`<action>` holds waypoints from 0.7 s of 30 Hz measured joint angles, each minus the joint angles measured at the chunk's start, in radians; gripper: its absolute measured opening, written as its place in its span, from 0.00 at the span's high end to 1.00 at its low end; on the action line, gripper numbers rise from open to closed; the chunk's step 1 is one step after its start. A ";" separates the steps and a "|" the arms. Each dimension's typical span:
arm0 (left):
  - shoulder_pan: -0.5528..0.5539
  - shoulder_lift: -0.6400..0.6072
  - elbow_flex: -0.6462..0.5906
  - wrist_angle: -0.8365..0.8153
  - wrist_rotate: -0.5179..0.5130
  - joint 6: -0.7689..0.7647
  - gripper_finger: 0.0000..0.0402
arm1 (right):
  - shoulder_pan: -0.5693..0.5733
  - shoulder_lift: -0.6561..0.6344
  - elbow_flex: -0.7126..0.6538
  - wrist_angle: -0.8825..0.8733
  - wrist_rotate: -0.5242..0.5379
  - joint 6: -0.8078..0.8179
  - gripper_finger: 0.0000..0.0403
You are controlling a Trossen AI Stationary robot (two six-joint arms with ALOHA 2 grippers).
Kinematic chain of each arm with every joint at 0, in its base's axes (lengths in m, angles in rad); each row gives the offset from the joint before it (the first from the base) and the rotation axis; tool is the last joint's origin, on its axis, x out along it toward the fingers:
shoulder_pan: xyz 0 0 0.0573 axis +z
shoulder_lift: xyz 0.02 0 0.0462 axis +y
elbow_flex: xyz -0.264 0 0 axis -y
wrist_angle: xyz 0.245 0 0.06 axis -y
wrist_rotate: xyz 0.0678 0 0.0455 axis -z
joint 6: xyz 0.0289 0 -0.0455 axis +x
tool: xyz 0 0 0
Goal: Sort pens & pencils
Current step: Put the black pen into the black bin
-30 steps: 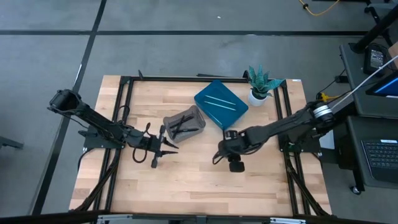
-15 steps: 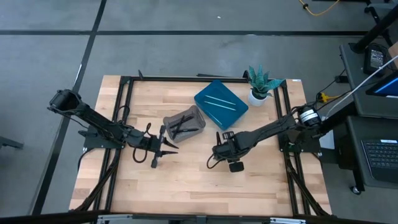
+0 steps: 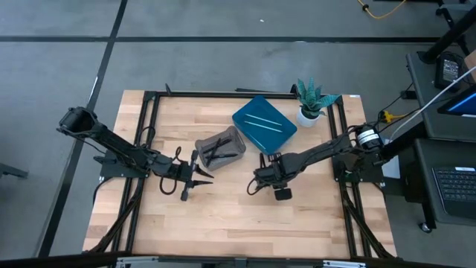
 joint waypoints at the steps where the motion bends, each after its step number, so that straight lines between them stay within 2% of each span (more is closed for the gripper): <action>1: 0.000 0.000 0.000 0.000 0.000 0.001 0.80 | 0.000 0.000 -0.007 0.004 -0.001 0.000 0.64; 15: 0.000 0.000 0.000 -0.001 0.000 0.003 0.80 | 0.000 -0.008 -0.113 0.123 -0.063 0.003 0.65; 18: 0.000 0.000 0.000 -0.001 0.000 0.003 0.80 | -0.001 -0.011 -0.137 0.152 -0.077 0.004 0.70; 21: 0.000 0.000 0.000 -0.001 0.000 0.002 0.80 | 0.000 -0.011 -0.142 0.157 -0.080 0.023 0.80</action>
